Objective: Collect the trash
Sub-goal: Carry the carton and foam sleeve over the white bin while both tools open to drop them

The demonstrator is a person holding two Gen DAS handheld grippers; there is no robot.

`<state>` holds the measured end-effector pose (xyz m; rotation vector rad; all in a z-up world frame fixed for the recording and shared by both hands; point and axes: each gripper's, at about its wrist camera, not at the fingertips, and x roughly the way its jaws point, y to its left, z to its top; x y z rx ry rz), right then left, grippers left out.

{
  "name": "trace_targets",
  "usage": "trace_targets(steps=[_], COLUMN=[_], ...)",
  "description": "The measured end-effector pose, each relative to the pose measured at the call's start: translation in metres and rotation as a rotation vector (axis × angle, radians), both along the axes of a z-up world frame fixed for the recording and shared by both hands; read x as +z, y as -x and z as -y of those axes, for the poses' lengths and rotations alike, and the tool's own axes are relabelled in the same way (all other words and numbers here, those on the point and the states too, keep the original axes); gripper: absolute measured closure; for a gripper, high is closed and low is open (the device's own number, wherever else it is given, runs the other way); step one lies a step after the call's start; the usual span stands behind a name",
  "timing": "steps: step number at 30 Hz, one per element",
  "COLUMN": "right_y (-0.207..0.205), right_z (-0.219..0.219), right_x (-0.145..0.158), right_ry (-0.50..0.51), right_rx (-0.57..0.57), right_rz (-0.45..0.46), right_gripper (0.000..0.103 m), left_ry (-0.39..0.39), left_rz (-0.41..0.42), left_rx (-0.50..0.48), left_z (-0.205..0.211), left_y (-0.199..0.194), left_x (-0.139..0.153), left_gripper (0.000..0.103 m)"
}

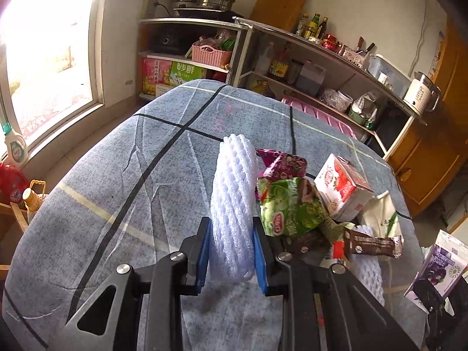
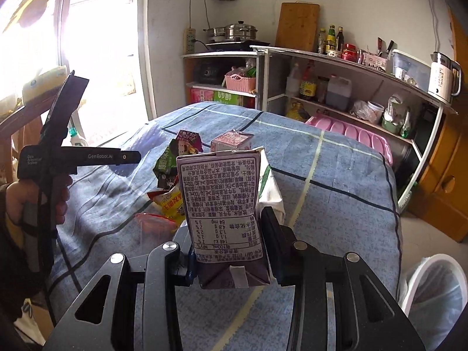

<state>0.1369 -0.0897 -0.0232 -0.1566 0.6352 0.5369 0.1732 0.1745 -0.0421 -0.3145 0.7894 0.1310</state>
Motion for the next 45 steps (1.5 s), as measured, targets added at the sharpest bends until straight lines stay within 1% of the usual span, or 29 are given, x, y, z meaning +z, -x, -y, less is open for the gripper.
trace_targets(steps=[4, 9, 17, 20, 24, 32, 37, 39, 41, 45], right_y=[0.007, 0.018, 0.035, 0.040, 0.049, 0.061, 0.061, 0.061, 0.060, 0.057], right_z=[0.016, 0.038, 0.084, 0.104, 0.132, 0.192, 0.229, 0.243, 0.255, 0.281], right_x=[0.007, 0.015, 0.028, 0.032, 0.034, 0.035, 0.025, 0.019, 0.012, -0.001], right_ry=[-0.048, -0.068, -0.101, -0.119, -0.127, -0.115, -0.097, -0.091, -0.084, -0.077], right_rx=[-0.020, -0.055, -0.148, -0.189, -0.252, -0.393, -0.492, -0.517, -0.549, -0.599], right_rz=[-0.010, -0.011, -0.004, -0.004, -0.003, -0.010, -0.056, -0.078, -0.098, -0.140], right_gripper=[0.064, 0.064, 0.064, 0.064, 0.064, 0.064, 0.064, 0.064, 0.064, 0.064], left_ry=[-0.007, -0.002, -0.014, 0.003, 0.004, 0.024, 0.037, 0.034, 0.054, 0.021], left_rz=[0.031, 0.072, 0.126, 0.134, 0.134, 0.116, 0.092, 0.079, 0.056, 0.028], left_rx=[-0.047, -0.114, -0.254, -0.317, -0.395, -0.587, -0.705, -0.735, -0.771, -0.793], left_z=[0.018, 0.043, 0.111, 0.137, 0.176, 0.266, 0.323, 0.341, 0.356, 0.386], left_y=[0.019, 0.038, 0.056, 0.059, 0.058, 0.053, 0.049, 0.047, 0.043, 0.039], left_x=[0.017, 0.037, 0.062, 0.066, 0.067, 0.062, 0.054, 0.049, 0.044, 0.033], left_gripper=[0.076, 0.076, 0.076, 0.076, 0.076, 0.076, 0.076, 0.076, 0.076, 0.076])
